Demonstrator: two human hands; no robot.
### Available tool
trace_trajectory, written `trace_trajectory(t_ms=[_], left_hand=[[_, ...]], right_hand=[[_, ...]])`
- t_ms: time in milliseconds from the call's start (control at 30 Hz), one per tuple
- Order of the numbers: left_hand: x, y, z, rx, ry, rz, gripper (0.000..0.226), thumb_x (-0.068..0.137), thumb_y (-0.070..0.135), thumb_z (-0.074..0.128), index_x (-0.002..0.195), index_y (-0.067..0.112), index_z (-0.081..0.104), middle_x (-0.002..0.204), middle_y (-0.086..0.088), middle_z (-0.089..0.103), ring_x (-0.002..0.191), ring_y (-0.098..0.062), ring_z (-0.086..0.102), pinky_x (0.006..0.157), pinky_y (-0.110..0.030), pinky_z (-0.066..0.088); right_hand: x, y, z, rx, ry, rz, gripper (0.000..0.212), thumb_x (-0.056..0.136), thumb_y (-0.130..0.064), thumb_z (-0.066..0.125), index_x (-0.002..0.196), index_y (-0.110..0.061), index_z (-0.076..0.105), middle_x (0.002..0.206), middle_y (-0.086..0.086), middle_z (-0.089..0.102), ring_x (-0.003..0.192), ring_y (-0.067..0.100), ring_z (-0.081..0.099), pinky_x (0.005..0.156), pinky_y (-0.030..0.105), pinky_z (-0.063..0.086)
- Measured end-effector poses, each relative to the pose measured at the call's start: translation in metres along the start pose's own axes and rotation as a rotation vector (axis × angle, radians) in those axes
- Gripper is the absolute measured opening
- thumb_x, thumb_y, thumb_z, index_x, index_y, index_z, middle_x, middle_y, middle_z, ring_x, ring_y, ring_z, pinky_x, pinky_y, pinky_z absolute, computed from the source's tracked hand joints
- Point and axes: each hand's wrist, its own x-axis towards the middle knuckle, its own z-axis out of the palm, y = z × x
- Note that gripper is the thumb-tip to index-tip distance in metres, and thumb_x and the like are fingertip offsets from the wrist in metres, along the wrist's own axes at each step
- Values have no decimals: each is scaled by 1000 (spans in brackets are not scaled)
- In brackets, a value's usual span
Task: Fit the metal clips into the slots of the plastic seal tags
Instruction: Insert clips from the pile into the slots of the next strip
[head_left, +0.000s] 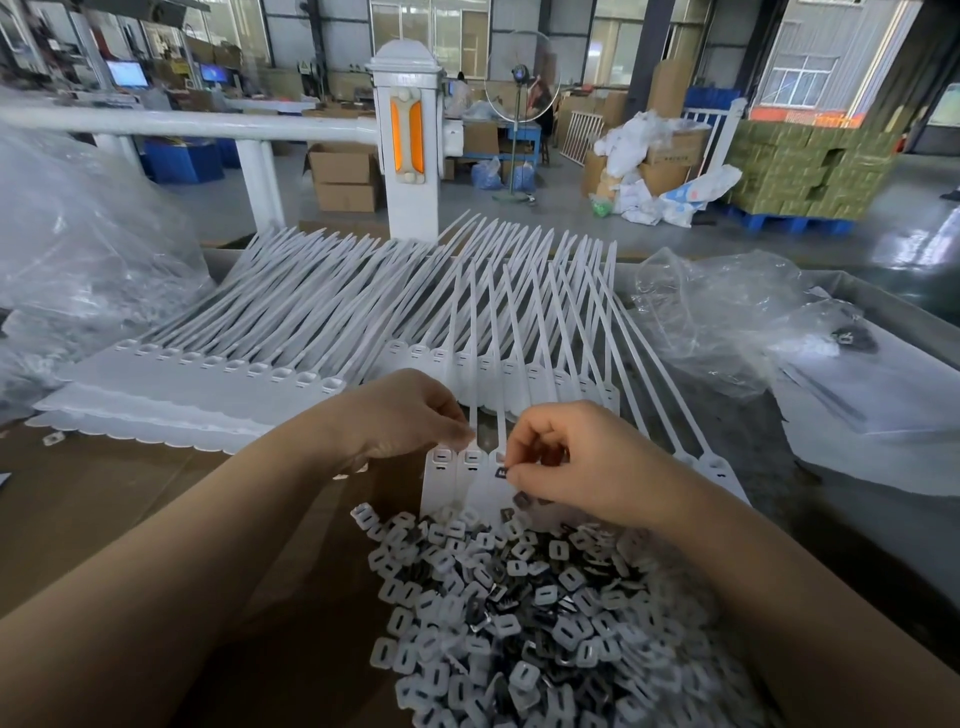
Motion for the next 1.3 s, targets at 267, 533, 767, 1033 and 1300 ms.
trace_trajectory(t_ms=[267,533,767,1033,1300], left_hand=[[1,4,0,-38,-41,61,12,87,38,71,86,26,74,74,13,72,72,1,64,73,-23,46],[1,5,1,-80,-140,80,12,88,32,70,91,21,73,64,15,66,56,5,53,62,-23,40],[-3,11,1,-229,-234,63,16,93,26,64,90,14,75,68,7,68,51,-1,48,46,-10,36],[-4,12,6,-392,-230,51,13,88,22,68,81,12,74,65,4,64,53,-5,44,49,-17,29],[-5,18,5,-147,26,157,13,87,25,68,79,17,75,62,12,68,44,8,50,44,-4,35]], right_hand=[[-1,0,-2,34,-57,6,16,80,-13,78,81,-28,72,80,-16,72,71,-1,66,68,15,54],[-2,2,-4,132,-17,49,9,83,-18,78,84,-26,73,82,-10,75,77,2,70,74,17,57],[0,0,-6,214,150,51,9,85,-14,75,84,-23,73,80,-9,74,72,3,68,64,9,49],[0,-1,-3,183,247,-18,15,80,-11,79,79,-24,70,80,-4,74,75,19,69,69,31,59],[3,3,-4,147,241,33,10,91,-16,66,89,-26,68,84,-10,72,77,2,67,68,13,51]])
